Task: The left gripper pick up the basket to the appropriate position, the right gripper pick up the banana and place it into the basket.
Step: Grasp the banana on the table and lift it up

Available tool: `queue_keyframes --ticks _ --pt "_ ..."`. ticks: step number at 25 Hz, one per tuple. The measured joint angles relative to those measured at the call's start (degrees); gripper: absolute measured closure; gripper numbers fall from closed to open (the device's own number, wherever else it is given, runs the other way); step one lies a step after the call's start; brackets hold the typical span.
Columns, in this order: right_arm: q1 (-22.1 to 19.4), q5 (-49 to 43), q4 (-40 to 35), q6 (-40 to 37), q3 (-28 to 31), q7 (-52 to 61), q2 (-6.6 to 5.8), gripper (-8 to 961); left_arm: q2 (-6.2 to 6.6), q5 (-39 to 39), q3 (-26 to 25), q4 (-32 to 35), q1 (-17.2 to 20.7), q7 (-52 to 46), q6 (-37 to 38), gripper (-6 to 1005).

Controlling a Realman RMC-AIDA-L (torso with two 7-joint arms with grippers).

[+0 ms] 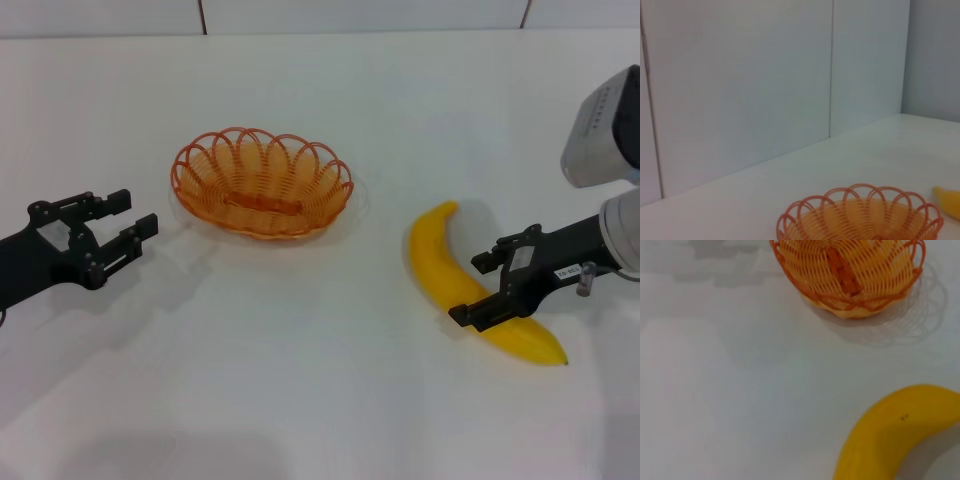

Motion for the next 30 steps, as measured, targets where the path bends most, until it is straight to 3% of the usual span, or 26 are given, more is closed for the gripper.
queue_keyframes --ticks 10,16,27,29,30 --pt "0.8 -0.3 1.2 0.1 0.1 0.1 0.02 77 0.00 0.4 0.3 -0.5 -0.6 -0.2 -1.0 540" --pt "1.1 -0.3 1.6 0.5 0.1 1.2 -0.04 128 0.00 0.4 0.4 -0.5 -0.7 -0.3 -1.2 540" --pt "1.4 -0.3 1.2 0.2 1.3 2.8 -0.05 351 0.00 0.6 0.4 -0.8 -0.6 -0.3 -1.4 540" --pt "1.4 -0.3 0.7 0.0 2.3 2.9 -0.05 474 0.00 1.2 0.4 -1.3 -0.6 -0.5 -2.0 540" --pt "1.4 -0.3 0.3 0.0 2.8 3.0 -0.05 474 0.00 1.5 0.4 -1.5 -0.7 -0.7 -2.4 540"
